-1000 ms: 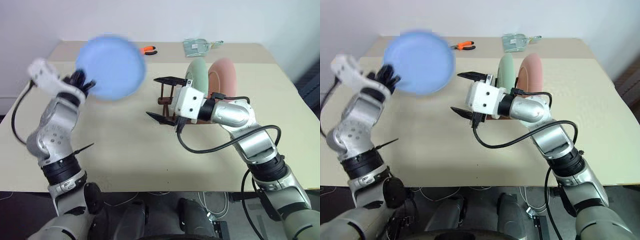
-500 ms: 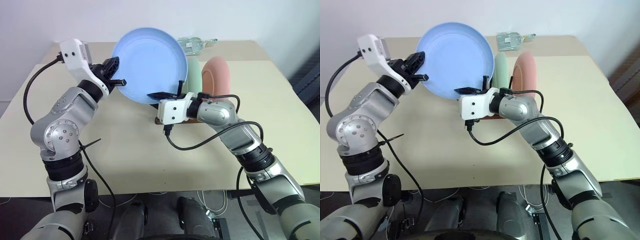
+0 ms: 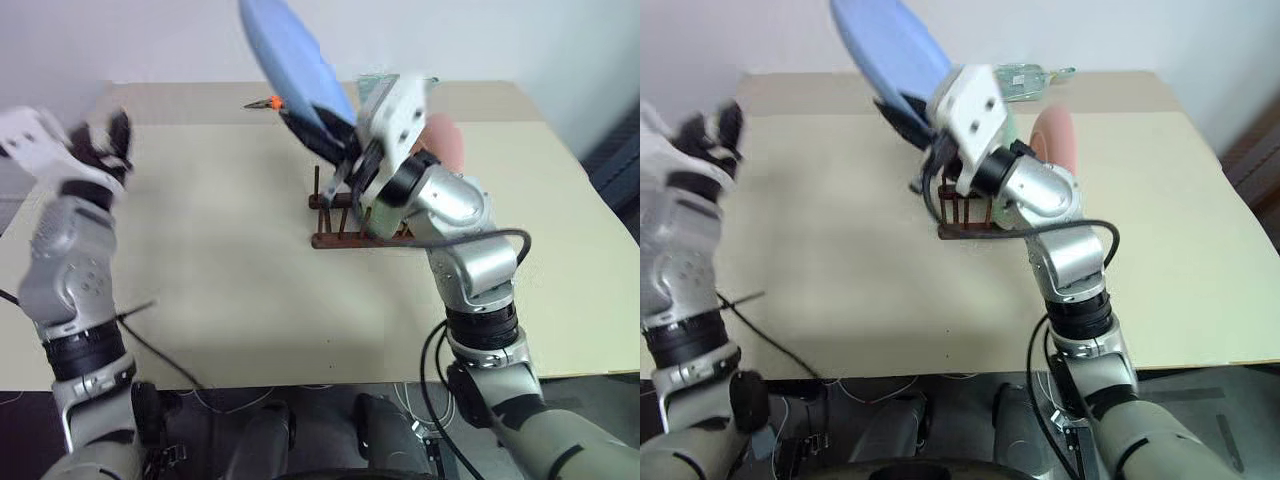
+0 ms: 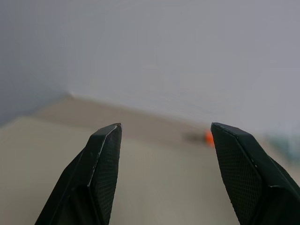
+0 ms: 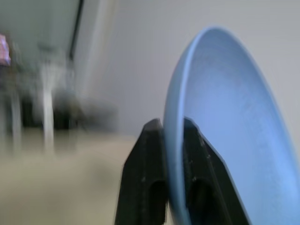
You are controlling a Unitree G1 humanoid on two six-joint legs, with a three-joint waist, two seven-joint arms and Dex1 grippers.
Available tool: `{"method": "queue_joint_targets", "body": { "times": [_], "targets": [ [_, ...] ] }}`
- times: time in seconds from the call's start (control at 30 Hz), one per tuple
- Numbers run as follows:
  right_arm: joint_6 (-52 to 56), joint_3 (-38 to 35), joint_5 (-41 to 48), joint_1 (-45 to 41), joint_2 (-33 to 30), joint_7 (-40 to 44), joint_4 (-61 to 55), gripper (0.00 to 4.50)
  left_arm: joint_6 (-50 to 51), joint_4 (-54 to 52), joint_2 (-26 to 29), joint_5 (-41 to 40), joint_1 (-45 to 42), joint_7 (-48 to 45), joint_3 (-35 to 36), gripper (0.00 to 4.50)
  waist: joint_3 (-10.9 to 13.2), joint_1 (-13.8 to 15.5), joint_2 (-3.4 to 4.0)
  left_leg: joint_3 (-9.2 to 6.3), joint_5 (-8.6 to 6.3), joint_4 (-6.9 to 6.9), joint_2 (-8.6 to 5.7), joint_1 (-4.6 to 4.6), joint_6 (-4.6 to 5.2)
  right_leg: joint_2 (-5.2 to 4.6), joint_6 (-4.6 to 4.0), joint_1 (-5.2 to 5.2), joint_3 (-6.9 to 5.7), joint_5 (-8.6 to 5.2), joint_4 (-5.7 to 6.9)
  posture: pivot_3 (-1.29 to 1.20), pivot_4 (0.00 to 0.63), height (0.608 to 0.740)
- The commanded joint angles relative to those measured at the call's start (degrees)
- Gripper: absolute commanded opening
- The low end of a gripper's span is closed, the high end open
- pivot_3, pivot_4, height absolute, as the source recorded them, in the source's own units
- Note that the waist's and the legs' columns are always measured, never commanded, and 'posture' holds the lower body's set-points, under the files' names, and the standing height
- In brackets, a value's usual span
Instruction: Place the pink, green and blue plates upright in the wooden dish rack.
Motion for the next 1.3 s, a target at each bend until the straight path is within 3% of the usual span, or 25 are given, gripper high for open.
{"method": "queue_joint_targets", "body": {
  "times": [0.03, 0.13, 0.33, 0.73, 0.8, 0.9, 1.03, 1.2, 1.3],
  "targets": [
    [13.06, -7.25, 14.34, -0.49, 5.66, -11.43, -5.41, 0.1, -4.93, -3.87, 1.89, 5.54, 5.83, -8.45, -9.08, 3.07, 0.0, -0.26, 0.01, 0.01, 0.0, -0.03, 0.01, 0.03, 0.0, 0.0, -0.03, -0.01, 0.0, 0.02, 0.01, 0.0, 0.15, 0.74],
    [20.56, -11.83, 22.76, 0.37, 12.49, -24.1, -5.89, 0.1, -8.36, -5.46, 3.43, 9.19, 13.04, -16.14, -17.56, 3.07, 0.0, -0.78, 0.15, 0.05, 0.02, -0.17, 0.07, 0.03, -0.02, 0.04, -0.13, -0.18, 0.04, 0.04, 0.08, 0.0, 0.15, 0.74],
    [25.42, -15.01, 31.33, 0.31, 14.78, -37.7, -5.12, 0.1, -9.16, -7.77, 3.08, 9.71, 16.42, -21.42, -21.46, 3.07, 0.03, -0.82, 0.21, 0.11, 0.03, -0.21, 0.11, -0.02, -0.03, 0.1, -0.21, -0.44, 0.11, 0.04, 0.21, 0.0, 0.15, 0.74],
    [22.15, -17.93, 39.3, -2.49, 11.4, -49.98, 5.55, 0.1, -8.4, -9.17, 1.62, 11.32, 16.76, -24.73, -23.77, 3.07, 0.02, -0.95, 0.22, 0.15, 0.04, -0.18, 0.12, 0.01, 0.0, 0.12, -0.17, -0.37, 0.11, 0.05, 0.21, 0.0, 0.15, 0.74],
    [21.04, -18.02, 38.44, -3.9, 10.48, -49.74, 8.55, 0.1, -8.21, -9.6, 1.48, 11.58, 16.69, -24.79, -24.17, 3.07, 0.03, -1.0, 0.24, 0.16, 0.04, -0.16, 0.12, 0.01, 0.0, 0.12, -0.17, -0.37, 0.12, 0.05, 0.21, 0.0, 0.15, 0.74],
    [19.9, -17.12, 37.38, -5.17, 9.11, -48.53, 10.85, 1.12, -8.0, -9.88, 1.15, 11.99, 16.56, -24.66, -24.36, 3.11, 0.03, -1.02, 0.29, 0.16, 0.04, -0.18, 0.14, 0.01, 0.0, 0.15, -0.17, -0.38, 0.12, 0.05, 0.21, 0.0, 0.15, 0.74],
    [15.41, -9.67, 26.59, -6.68, 1.94, -40.49, 9.27, 3.04, -7.54, -10.7, 0.7, 12.63, 16.61, -24.48, -24.68, 3.11, 0.04, -0.9, 0.31, 0.2, 0.04, -0.14, 0.13, -0.02, 0.0, 0.14, -0.16, -0.37, 0.12, 0.06, 0.2, 0.0, 0.15, 0.74],
    [6.14, -3.7, 17.46, -6.1, -11.4, -22.12, 0.63, 3.04, -7.02, -11.18, 0.41, 12.99, 16.5, -24.42, -24.75, 3.11, 0.04, -0.83, 0.3, 0.2, 0.04, -0.11, 0.13, -0.04, 0.02, 0.14, -0.13, -0.32, 0.1, 0.04, 0.14, 0.0, 0.15, 0.74],
    [3.53, -7.74, 17.91, -1.93, -21.63, -10.86, -3.23, 3.04, -7.98, -9.19, 0.92, 13.55, 15.98, -24.61, -23.8, 3.11, 0.02, -0.63, 0.26, 0.19, 0.03, -0.11, 0.13, -0.04, 0.03, 0.14, -0.1, -0.25, 0.08, 0.02, 0.08, 0.0, 0.15, 0.74]
  ]
}}
